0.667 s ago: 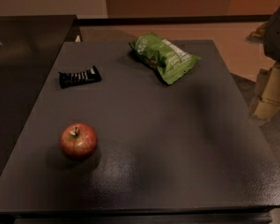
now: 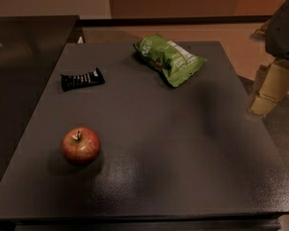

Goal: Move green rice chip bag near apple

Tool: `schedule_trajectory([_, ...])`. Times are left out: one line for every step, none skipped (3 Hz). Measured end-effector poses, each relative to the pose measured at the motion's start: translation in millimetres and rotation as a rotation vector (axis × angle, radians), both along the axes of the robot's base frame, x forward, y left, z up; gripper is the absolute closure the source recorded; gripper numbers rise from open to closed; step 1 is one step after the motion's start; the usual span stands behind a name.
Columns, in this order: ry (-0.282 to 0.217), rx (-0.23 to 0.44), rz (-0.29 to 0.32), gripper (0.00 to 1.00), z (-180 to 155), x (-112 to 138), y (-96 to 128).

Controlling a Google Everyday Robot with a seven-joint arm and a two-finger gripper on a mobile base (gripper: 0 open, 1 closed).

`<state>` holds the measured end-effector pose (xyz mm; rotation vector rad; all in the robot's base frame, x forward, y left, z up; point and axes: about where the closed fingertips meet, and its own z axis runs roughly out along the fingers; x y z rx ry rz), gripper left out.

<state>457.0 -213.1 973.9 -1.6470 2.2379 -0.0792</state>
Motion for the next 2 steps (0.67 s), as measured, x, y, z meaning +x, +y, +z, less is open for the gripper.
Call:
schedule_trajectory([-0.018, 0.056, -0.042, 0.0, -6.2, 28.9, 3.0])
schedule_trajectory([-0.027, 0.111, -0.064, 0.0, -14.4, 62.5, 12.3])
